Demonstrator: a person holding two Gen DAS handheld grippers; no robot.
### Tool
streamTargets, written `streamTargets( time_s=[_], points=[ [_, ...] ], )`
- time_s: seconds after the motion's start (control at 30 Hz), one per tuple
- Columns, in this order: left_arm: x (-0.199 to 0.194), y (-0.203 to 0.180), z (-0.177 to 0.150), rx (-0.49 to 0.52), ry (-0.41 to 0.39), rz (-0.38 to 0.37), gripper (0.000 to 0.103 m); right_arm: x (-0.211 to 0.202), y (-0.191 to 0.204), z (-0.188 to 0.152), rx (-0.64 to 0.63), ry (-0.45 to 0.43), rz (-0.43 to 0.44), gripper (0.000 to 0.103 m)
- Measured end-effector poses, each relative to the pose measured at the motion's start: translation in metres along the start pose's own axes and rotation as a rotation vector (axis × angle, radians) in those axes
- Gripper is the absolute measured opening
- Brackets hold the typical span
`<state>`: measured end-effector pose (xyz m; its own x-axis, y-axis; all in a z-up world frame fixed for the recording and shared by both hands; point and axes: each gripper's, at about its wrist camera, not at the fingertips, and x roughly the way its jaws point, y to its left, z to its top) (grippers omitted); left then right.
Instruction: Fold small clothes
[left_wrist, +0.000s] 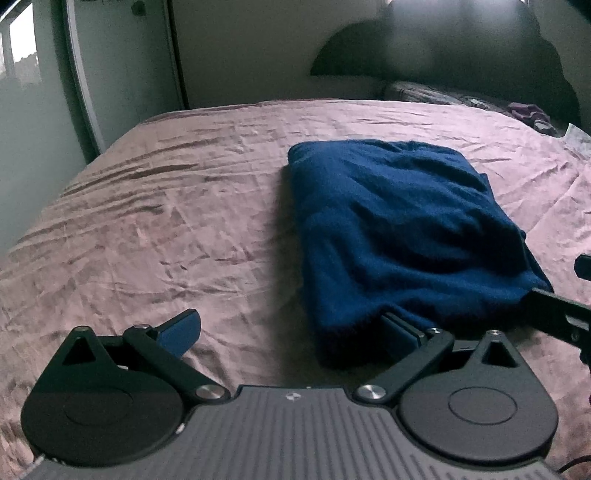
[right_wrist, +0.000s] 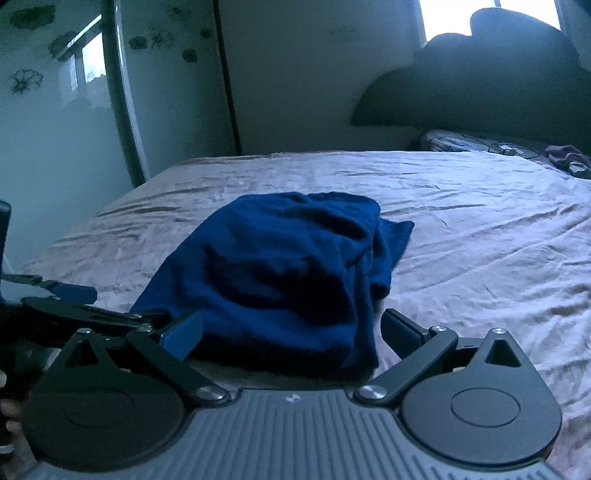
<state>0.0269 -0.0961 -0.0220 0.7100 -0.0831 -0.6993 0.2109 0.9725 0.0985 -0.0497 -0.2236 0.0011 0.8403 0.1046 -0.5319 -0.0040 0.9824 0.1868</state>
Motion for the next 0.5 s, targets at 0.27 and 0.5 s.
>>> streamTargets(
  time_s=[0.27,0.5],
  points=[
    [-0.007,0.001,-0.009,-0.011,0.011,-0.007,0.103,-0.007,0.003,-0.011,-0.002,0.028,-0.007,0.103],
    [-0.018,0.0,-0.015,-0.01,0.005,-0.004,0.102,-0.015,0.015,-0.016,-0.044,0.034,0.006,0.103]
  ],
)
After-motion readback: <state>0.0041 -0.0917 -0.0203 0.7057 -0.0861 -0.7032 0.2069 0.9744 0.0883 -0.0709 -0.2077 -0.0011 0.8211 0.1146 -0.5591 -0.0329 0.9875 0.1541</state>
